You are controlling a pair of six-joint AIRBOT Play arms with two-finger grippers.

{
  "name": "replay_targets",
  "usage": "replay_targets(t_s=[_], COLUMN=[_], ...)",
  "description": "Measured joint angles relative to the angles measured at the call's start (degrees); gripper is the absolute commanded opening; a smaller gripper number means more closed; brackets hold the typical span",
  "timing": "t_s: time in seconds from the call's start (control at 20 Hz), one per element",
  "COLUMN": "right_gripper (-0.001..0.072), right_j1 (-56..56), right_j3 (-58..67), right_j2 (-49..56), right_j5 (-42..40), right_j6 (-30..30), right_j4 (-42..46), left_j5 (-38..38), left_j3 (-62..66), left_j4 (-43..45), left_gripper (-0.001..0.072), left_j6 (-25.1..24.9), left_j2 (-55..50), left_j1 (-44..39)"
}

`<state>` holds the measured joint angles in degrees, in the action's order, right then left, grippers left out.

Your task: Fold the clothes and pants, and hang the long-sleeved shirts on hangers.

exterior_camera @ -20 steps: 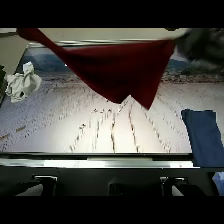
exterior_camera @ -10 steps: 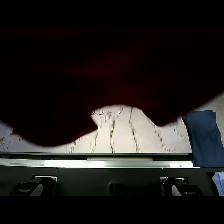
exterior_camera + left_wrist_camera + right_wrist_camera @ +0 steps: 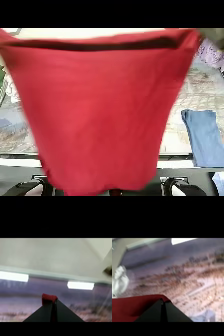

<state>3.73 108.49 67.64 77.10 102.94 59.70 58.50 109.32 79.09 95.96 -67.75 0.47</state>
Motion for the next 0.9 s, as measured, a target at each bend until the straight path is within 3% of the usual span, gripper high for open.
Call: replay_targets(t_s=[0.3,0.55,0.65,0.75,0.85,0.9], right_gripper=[0.0026,0.0027,0.0058,0.0274,0.0493,0.0505], right_j1=[-0.2,-2.2,-2.8,-2.9,-2.8,-2.6], right_j3=[-9.6,-11.5,-11.6,-11.7,-11.8,-11.8], right_j2=[21.2,35.7,38.6,39.9,39.7,39.1], right_j5=[-5.8,-10.8,-11.8,-12.3,-11.9,-10.8], right_j6=[-2.6,-3.5,-3.5,-3.4,-4.0,-5.0], right_j4=[-0.2,-1.9,-2.6,-2.9,-2.9,-2.9], left_j5=[-8.7,-12.8,-11.6,-8.9,-5.4,-3.1], left_j3=[-0.7,-0.8,-0.8,-0.2,1.2,2.0], left_j4=[0.1,0.0,-0.1,-0.1,-0.2,-0.1], left_gripper=[0.0016,0.0021,0.0125,0.0542,0.0562,0.0562], left_j6=[-2.4,-2.8,-2.9,-3.0,-3.1,-3.8], left_j2=[-24.5,-37.1,-39.4,-40.6,-40.6,-40.3], left_j1=[-2.7,-5.7,-6.1,-5.9,-4.8,-4.0])
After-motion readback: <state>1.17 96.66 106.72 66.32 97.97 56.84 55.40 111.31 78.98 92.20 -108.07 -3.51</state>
